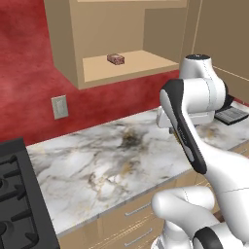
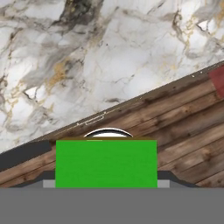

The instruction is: Pick up the sponge and bar soap from the sink, and place them back in the cabinet, and close the cabinet door.

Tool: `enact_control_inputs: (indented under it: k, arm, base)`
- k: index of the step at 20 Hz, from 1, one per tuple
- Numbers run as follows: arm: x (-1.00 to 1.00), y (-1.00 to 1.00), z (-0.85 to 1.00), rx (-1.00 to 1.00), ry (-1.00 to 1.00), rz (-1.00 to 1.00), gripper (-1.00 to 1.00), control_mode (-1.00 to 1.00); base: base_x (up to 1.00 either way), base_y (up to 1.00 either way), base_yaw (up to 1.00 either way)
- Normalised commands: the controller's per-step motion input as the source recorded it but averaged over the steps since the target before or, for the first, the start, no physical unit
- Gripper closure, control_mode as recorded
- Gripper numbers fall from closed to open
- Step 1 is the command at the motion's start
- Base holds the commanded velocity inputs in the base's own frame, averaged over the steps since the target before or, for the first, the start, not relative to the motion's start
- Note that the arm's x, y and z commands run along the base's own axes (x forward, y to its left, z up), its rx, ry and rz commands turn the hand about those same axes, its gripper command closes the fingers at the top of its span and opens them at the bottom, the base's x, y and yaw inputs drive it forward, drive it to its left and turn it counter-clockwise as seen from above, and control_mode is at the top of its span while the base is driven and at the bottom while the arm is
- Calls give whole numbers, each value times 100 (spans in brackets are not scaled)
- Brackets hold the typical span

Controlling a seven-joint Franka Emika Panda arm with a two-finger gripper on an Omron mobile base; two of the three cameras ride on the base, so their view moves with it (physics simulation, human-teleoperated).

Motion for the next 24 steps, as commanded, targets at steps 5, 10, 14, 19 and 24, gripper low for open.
enact_control_inputs:
  k: [5,10,14,19,24]
  arm:
    - [0,0,0,0,0,0,100,100]
    - [0,0,0,0,0,0,100,100]
    - [0,0,0,0,0,0,100,100]
    - [12,0,6,0,-9,0,100,-100]
    - [30,0,20,0,-12,0,100,-100]
  base:
    - [2,0,0]
    - [13,0,0]
    - [7,0,0]
    - [0,0,0]
    - [0,0,0]
